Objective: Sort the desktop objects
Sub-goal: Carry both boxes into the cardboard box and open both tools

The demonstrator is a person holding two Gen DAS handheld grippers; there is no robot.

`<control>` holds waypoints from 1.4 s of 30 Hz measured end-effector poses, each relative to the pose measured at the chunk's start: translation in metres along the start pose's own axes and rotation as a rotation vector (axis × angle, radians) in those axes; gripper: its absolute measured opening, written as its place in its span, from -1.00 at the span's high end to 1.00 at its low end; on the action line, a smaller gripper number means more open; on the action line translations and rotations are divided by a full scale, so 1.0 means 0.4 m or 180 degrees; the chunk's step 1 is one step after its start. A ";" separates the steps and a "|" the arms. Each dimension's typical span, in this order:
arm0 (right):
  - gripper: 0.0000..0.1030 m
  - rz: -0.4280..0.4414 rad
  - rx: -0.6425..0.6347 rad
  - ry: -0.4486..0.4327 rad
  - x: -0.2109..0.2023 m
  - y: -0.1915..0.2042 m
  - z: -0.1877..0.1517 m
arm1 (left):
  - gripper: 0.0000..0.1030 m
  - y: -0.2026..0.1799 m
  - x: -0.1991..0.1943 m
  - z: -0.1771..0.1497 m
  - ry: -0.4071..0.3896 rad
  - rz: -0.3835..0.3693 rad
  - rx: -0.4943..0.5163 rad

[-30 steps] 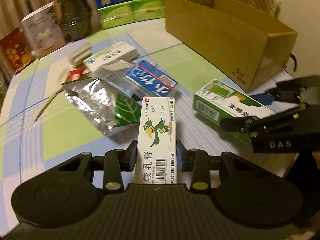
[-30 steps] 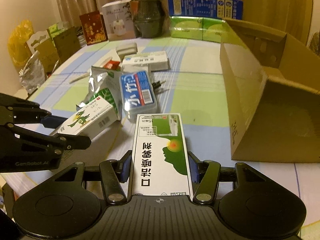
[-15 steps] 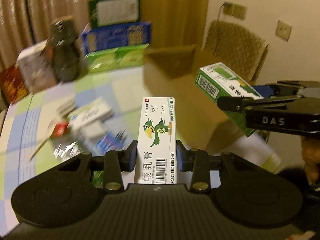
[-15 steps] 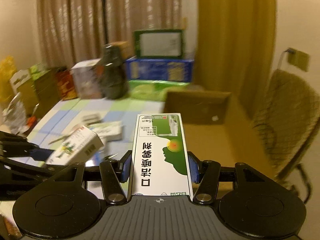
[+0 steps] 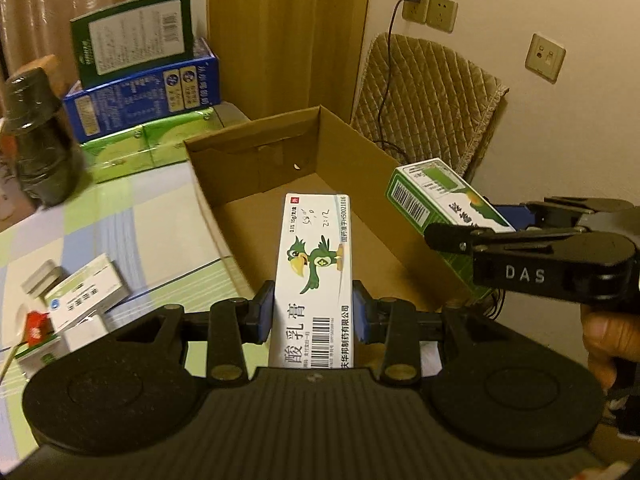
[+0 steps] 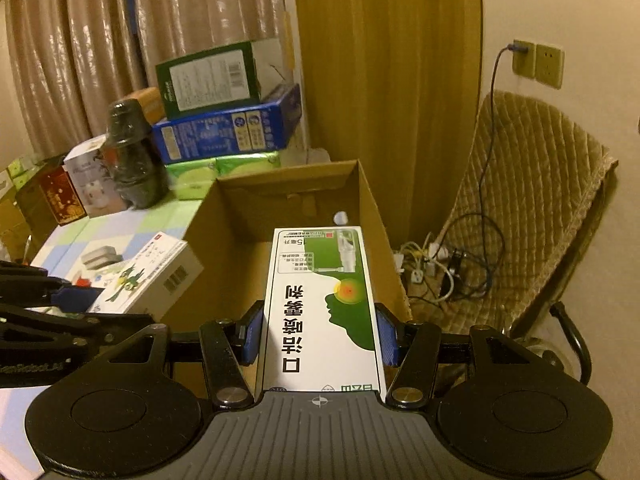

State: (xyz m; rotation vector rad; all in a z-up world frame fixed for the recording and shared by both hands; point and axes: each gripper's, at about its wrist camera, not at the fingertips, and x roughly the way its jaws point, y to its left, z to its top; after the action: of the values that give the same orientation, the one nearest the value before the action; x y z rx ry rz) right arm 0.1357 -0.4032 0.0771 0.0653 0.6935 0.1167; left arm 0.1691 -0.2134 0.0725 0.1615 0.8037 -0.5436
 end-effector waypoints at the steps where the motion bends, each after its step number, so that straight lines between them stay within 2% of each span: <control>1: -0.02 0.0001 -0.0003 0.0016 0.010 -0.006 0.004 | 0.35 0.000 0.010 0.003 0.0006 -0.0014 -0.0006; 10: -0.02 -0.0055 0.0046 0.0105 0.075 -0.025 0.009 | 0.36 0.007 0.087 0.021 -0.0012 -0.0112 -0.0058; 12: -0.02 -0.0080 0.0060 0.0136 0.090 -0.030 0.007 | 0.28 0.009 0.098 0.021 -0.0046 -0.0123 -0.0078; 13: -0.02 -0.0093 0.0069 0.0150 0.096 -0.032 0.006 | 0.16 0.012 0.100 0.021 -0.0046 -0.0133 -0.0103; 20: -0.03 -0.0081 0.0126 0.0133 0.114 -0.037 -0.001 | 0.13 0.043 0.066 0.013 -0.0157 -0.0083 -0.0157; 21: -0.10 -0.0037 0.0165 0.0108 0.114 -0.038 0.001 | 0.13 0.049 0.058 0.011 -0.0164 -0.0077 -0.0165; 22: -0.33 -0.0001 0.0221 0.0095 0.112 -0.041 0.002 | 0.11 0.055 0.050 0.009 -0.0171 -0.0069 -0.0169; 24: -0.45 0.0011 0.0271 0.0017 0.097 -0.040 0.008 | 0.09 0.065 0.032 0.002 -0.0183 -0.0037 -0.0159; 33: -0.61 0.0114 0.0230 -0.0168 0.007 0.015 0.017 | -0.10 0.146 -0.072 -0.045 -0.0185 0.0208 -0.0250; 42: -0.84 0.0388 -0.0041 -0.0279 -0.071 0.169 0.014 | -0.33 0.255 -0.235 -0.118 -0.0273 0.0567 -0.0359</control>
State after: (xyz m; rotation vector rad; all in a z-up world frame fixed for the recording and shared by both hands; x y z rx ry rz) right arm 0.1119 -0.3399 0.1062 0.0997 0.6012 0.2339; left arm 0.1385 -0.0728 0.1011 0.1038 0.7263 -0.3342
